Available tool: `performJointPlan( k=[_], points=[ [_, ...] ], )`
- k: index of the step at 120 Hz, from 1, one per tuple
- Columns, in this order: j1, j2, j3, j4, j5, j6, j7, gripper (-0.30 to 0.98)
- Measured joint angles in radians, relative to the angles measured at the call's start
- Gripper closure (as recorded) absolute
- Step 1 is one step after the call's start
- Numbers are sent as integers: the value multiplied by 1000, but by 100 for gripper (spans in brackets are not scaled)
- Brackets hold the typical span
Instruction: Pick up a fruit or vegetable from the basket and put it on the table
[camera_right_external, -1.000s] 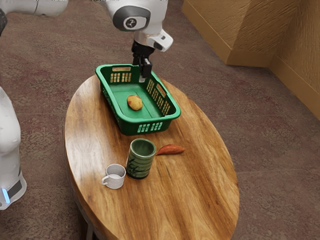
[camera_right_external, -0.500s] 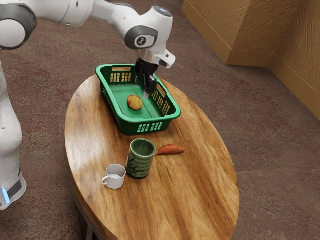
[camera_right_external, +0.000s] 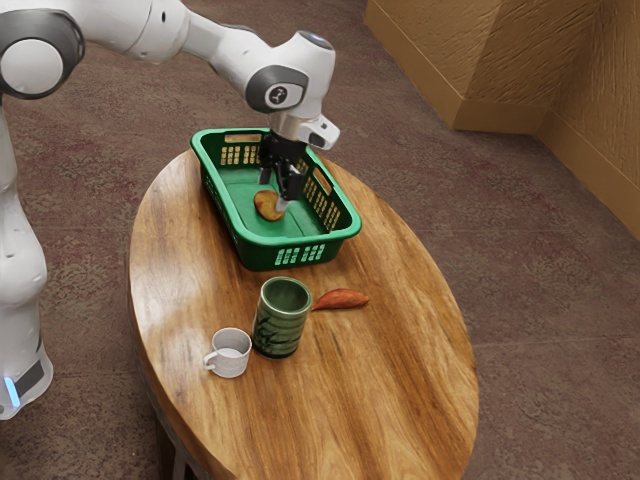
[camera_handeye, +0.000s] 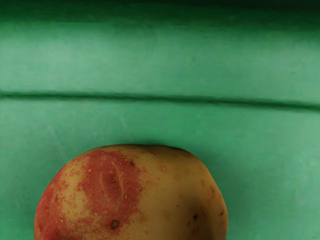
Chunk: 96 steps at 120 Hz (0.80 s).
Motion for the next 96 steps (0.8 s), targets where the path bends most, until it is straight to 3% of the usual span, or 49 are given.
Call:
performJointPlan(
  k=[71,83,96],
  points=[
    [15,71,0,-5,-20,16,7,0],
    [15,72,1,-6,-22,17,7,13],
    [13,54,1,-7,-20,16,4,19]
  ],
)
